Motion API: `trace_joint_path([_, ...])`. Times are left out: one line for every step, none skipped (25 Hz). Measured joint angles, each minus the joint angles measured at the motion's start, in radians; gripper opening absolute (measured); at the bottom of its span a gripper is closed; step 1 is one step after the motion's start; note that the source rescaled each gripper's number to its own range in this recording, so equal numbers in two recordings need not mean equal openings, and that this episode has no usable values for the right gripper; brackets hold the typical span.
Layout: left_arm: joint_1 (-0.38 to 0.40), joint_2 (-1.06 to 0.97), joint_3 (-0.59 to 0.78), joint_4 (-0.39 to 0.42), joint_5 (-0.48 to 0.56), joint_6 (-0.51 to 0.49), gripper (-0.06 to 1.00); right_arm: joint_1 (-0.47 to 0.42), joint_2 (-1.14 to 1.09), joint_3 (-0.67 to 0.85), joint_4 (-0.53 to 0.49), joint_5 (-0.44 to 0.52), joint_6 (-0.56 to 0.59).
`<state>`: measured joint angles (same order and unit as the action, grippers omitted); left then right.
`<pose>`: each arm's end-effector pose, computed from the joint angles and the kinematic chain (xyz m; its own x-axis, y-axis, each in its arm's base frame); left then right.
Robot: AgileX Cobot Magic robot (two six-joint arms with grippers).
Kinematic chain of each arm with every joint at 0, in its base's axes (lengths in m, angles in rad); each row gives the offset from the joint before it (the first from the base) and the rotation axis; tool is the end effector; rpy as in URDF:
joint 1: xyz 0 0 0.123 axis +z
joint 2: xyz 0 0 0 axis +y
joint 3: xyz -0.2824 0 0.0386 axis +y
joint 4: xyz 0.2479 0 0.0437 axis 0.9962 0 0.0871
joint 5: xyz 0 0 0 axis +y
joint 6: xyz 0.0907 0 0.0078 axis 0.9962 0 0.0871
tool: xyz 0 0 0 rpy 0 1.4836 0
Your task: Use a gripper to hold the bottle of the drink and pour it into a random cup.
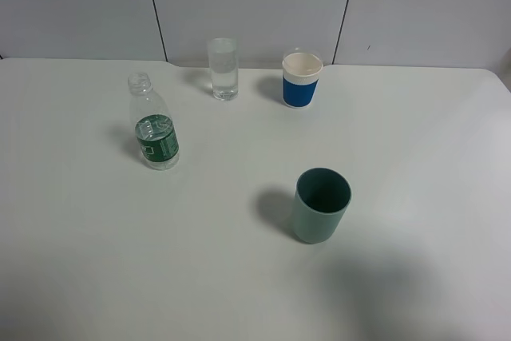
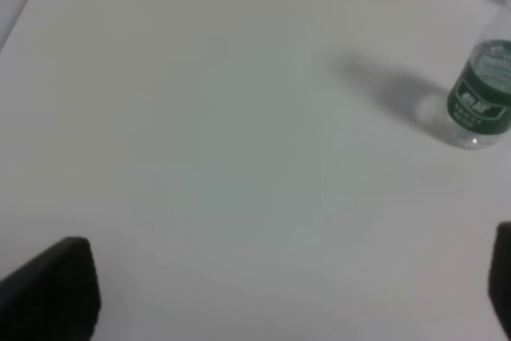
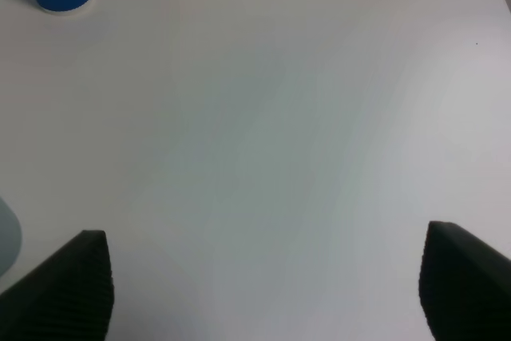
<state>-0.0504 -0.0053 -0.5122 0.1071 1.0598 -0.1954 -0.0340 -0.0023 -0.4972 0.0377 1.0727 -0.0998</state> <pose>-0.0069 0.0089 0.2810 -0.4276 -0.1204 -0.8959 -0.0954 0.9916 -0.0877 -0.0053 0.0032 0.2755 -0.4654 -0.0659 -0.8827 -0.0334 0.9978 -0.0568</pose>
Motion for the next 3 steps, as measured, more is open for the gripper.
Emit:
trace_joint_path([0.0,0.0,0.0,0.0,0.0,0.0,1.0,0.0,0.0,0.0,0.0,0.0,0.0])
trace_joint_path([0.0,0.0,0.0,0.0,0.0,0.0,1.0,0.0,0.0,0.0,0.0,0.0,0.0])
trace_joint_path([0.0,0.0,0.0,0.0,0.0,0.0,1.0,0.0,0.0,0.0,0.0,0.0,0.0])
